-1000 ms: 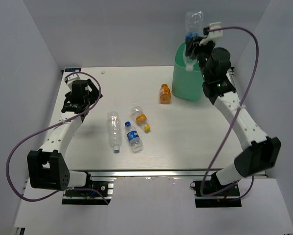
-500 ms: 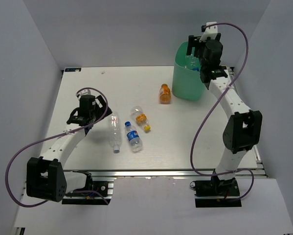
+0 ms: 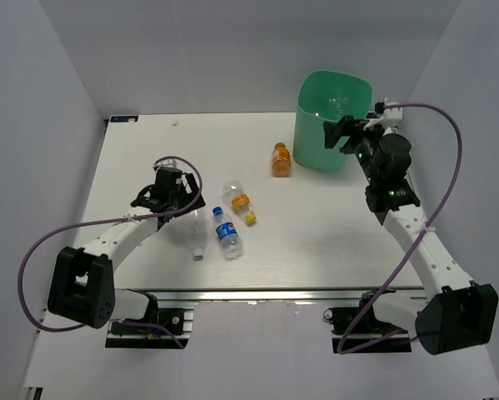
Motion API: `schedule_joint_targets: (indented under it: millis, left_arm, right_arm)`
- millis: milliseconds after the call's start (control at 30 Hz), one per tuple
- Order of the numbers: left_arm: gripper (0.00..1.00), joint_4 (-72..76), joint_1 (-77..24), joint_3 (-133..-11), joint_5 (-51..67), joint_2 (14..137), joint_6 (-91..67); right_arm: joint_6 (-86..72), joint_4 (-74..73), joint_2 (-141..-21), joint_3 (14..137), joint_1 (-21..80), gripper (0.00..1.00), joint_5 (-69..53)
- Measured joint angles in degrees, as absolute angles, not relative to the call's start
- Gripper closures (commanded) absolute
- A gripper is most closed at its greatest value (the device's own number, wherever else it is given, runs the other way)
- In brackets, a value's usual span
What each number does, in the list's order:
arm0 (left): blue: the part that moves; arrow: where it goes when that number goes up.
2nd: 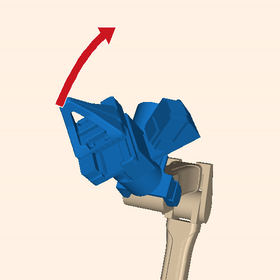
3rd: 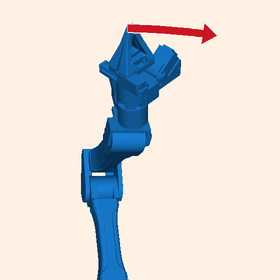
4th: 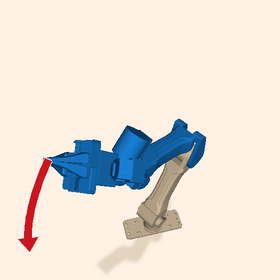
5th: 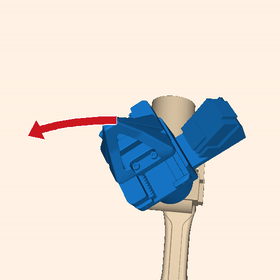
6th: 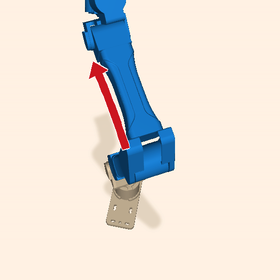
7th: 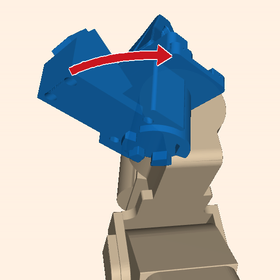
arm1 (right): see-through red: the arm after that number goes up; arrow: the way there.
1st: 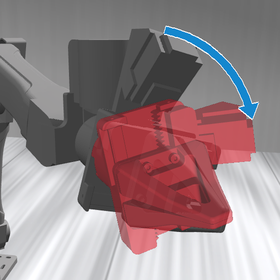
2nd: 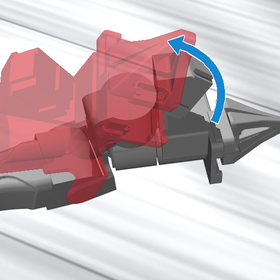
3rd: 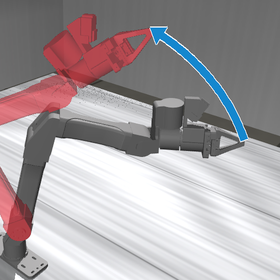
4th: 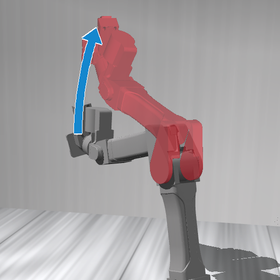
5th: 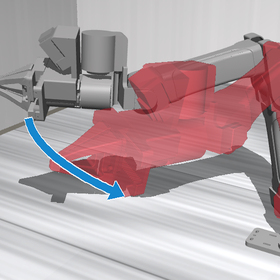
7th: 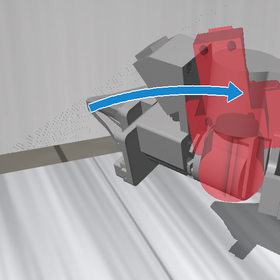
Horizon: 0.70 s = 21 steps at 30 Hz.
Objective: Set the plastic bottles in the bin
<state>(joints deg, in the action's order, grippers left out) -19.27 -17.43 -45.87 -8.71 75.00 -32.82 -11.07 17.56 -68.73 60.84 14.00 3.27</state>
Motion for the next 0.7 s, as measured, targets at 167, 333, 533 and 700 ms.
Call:
schedule_joint_targets:
  millis: [167, 333, 533, 700]
  left_arm:
    - [0.02, -17.30, -17.74, -44.40, -6.50, 80.18, -32.38]
    - [0.28, -17.63, -17.76, -44.40, -7.29, 84.31, -32.56]
    - [0.53, -22.85, -17.78, -47.18, -13.47, 80.60, -33.95]
    - [0.54, -24.56, -17.76, -52.58, -16.78, 72.53, -34.50]
  right_arm:
    - [-17.78, 16.84, -62.70, 48.27, 14.00, 0.11, -2.37]
    - [-20.64, 14.24, -61.01, 46.13, 14.00, 0.11, -12.10]
    - [-19.44, 12.73, -58.46, 46.41, 16.43, 0.11, -25.63]
    - [-15.79, 10.11, -59.37, 48.29, 25.10, 0.11, -31.62]
